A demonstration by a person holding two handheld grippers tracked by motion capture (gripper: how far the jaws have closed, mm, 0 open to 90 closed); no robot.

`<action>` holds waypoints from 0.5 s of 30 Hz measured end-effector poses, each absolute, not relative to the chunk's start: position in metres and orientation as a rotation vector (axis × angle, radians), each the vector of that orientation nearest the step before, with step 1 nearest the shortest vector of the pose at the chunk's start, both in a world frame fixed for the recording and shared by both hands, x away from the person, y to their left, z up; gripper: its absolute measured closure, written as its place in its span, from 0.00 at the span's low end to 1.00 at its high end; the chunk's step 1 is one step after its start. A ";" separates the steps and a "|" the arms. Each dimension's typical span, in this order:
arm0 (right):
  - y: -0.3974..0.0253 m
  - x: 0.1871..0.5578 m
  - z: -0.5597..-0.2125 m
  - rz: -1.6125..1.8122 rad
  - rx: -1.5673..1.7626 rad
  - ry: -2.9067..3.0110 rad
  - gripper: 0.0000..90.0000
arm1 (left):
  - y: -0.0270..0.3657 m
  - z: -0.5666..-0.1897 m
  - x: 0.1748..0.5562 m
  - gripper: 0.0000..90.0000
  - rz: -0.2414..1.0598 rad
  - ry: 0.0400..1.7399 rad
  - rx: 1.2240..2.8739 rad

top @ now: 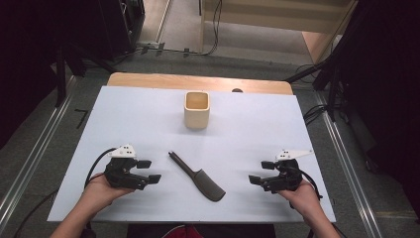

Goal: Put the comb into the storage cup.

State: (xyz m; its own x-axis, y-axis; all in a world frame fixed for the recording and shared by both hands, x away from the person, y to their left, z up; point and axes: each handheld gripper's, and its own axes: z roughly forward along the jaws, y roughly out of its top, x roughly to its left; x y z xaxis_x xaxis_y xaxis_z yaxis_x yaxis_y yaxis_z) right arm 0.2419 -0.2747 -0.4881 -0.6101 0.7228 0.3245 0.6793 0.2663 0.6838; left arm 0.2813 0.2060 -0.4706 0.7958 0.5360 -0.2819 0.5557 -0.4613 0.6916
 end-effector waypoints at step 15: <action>-0.275 0.241 -0.488 1.282 1.361 2.454 0.15 | 0.206 -0.470 0.282 0.33 -0.020 0.802 2.160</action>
State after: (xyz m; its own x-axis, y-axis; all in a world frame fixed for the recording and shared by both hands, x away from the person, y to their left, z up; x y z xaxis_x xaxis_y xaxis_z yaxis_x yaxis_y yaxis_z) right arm 0.2413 -0.2748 -0.4880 -0.6097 0.7247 0.3212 0.6777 0.2664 0.6853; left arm 0.2818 0.2058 -0.4702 0.7976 0.5382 -0.2724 0.5513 -0.4671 0.6913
